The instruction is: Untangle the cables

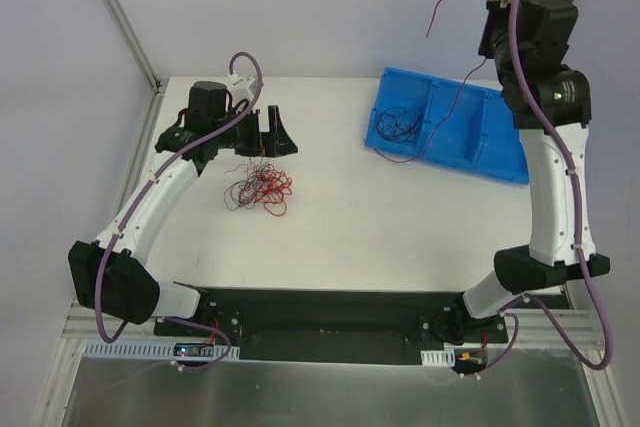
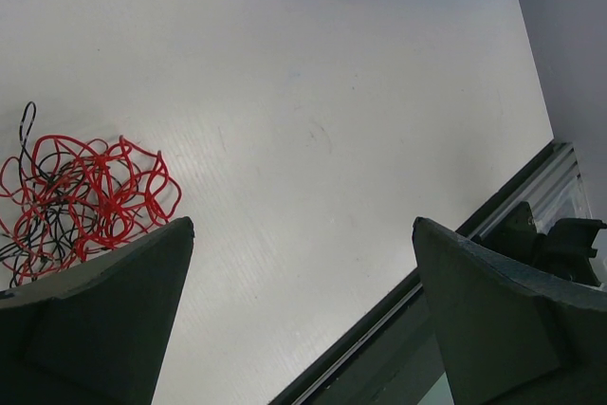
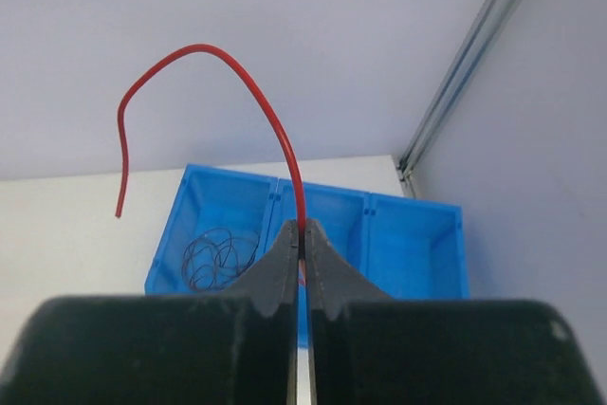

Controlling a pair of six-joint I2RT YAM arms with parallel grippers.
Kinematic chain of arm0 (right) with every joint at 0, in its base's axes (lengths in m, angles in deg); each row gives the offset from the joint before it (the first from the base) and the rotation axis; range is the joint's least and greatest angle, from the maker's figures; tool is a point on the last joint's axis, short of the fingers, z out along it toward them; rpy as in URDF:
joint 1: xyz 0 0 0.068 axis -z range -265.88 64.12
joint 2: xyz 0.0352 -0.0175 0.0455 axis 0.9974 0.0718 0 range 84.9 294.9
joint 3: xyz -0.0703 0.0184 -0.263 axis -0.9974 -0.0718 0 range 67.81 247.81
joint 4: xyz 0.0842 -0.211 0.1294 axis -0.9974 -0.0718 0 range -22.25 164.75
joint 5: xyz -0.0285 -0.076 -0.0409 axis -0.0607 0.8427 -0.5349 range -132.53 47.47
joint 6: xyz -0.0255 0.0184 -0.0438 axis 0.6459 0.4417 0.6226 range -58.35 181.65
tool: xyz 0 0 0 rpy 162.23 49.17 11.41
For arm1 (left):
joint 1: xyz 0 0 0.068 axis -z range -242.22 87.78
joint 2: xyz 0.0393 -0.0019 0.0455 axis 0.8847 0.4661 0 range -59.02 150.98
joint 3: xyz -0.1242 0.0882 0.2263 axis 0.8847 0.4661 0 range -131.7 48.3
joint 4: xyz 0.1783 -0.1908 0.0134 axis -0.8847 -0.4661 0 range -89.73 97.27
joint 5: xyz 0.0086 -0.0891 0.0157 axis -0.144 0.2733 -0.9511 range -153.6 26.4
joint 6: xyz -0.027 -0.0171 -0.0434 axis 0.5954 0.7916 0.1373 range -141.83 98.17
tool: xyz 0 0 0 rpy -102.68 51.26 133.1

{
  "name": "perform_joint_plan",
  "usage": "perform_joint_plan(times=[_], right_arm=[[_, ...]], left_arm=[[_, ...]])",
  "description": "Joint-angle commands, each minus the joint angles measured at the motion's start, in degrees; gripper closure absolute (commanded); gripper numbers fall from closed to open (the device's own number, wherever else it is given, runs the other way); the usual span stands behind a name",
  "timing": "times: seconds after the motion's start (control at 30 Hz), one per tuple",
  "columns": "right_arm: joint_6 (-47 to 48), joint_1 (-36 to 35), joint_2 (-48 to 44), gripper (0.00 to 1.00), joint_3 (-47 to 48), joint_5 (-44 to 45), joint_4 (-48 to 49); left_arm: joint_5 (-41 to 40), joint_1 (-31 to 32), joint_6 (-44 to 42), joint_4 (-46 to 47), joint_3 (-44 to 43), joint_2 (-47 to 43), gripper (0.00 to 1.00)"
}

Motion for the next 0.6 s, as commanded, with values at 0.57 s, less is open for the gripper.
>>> perform_joint_plan(times=[0.57], right_arm=[[18.74, 3.51, 2.2, 1.0, 15.37, 2.84, 26.28]], left_arm=[[5.19, -0.26, 2.41, 3.77, 0.96, 1.17, 0.01]])
